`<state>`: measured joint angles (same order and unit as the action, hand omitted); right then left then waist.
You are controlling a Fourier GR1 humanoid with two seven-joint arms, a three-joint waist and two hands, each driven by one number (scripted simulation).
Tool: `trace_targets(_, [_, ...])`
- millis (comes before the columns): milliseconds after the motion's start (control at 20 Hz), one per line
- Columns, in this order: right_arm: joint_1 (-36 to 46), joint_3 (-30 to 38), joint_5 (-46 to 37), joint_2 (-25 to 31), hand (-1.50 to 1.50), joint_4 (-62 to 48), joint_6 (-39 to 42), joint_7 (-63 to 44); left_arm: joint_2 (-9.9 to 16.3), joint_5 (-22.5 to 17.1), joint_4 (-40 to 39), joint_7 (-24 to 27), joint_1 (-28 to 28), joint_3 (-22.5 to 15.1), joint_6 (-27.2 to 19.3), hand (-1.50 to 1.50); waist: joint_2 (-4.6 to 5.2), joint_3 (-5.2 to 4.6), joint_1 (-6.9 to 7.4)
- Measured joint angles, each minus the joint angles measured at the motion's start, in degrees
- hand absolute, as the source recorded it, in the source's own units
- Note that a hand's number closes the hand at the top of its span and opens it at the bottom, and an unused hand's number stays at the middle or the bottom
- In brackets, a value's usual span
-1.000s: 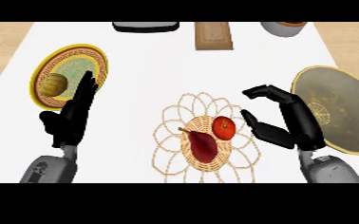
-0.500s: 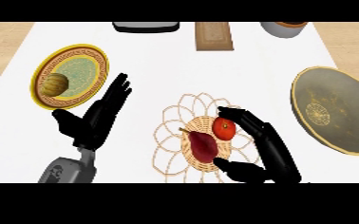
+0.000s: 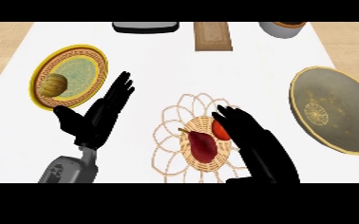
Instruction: Pick the pear from the placemat and place it in the bowl
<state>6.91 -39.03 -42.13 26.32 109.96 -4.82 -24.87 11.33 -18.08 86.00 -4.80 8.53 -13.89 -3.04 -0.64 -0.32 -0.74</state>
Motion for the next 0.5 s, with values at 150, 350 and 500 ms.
trace_targets(150, [3.39, -2.84, -2.53, -3.51, -1.5, 1.89, 8.34, -11.44, 0.25, -0.62, 0.59, -0.4, -0.28, 0.21, 0.85, 0.0, 0.16, 0.02, 0.64])
trace_targets(350, [8.21, -4.84, -2.18, -10.79, -1.5, 1.91, 19.15, -24.95, 0.22, -0.5, 2.28, -1.79, -0.49, -0.13, 0.79, 0.0, 0.34, 0.11, 1.16])
trace_targets(500, [11.43, -4.77, -1.37, -16.93, -1.5, -1.39, 23.57, -30.37, -0.16, -0.15, 2.19, -1.58, -0.58, -0.05, 0.85, 0.0, 0.49, 0.17, 1.23])
